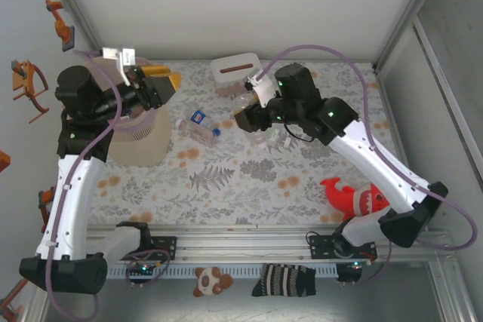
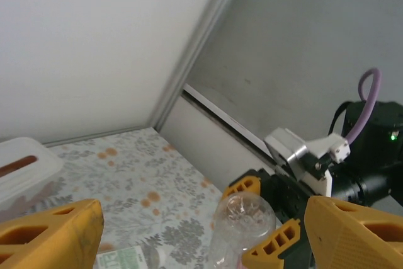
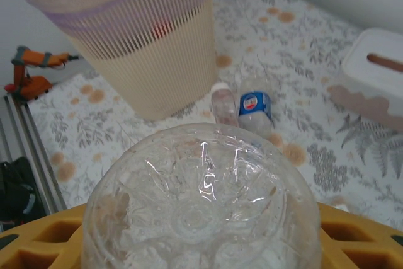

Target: Put the plastic bottles in the bin

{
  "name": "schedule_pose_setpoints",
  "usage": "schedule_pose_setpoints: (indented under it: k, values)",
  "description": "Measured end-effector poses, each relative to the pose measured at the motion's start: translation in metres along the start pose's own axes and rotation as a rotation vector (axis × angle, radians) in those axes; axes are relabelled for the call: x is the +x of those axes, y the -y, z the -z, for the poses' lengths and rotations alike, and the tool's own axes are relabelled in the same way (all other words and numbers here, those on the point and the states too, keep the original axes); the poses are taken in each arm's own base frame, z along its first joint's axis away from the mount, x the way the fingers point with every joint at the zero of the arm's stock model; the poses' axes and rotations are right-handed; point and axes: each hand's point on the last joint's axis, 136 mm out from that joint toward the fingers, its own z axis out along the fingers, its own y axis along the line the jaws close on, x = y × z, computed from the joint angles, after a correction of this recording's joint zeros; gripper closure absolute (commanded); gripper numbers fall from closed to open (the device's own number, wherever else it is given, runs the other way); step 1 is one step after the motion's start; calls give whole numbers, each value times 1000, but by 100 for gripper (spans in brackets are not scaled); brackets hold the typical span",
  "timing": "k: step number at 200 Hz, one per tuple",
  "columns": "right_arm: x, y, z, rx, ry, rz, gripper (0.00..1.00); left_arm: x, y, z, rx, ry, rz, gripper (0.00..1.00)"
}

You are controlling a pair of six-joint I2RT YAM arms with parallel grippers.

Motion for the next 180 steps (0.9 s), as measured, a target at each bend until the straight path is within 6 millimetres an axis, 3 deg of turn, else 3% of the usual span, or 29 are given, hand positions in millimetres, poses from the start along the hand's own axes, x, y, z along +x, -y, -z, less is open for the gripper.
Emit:
schedule_pose_setpoints:
  k: [44, 111, 152, 180]
  values:
    - [-29, -9, 26, -13, 155, 36, 46, 30, 37, -33, 156, -108, -81, 17]
    - [-81, -35, 68, -119, 384, -10, 46, 61, 85, -63, 336, -184, -245, 12]
    - [-94, -48, 76, -204, 432, -52, 46, 69, 102, -87, 411, -214, -283, 11]
    - [-98, -53, 79, -243, 445, -73, 46, 75, 112, -97, 460, -234, -293, 18]
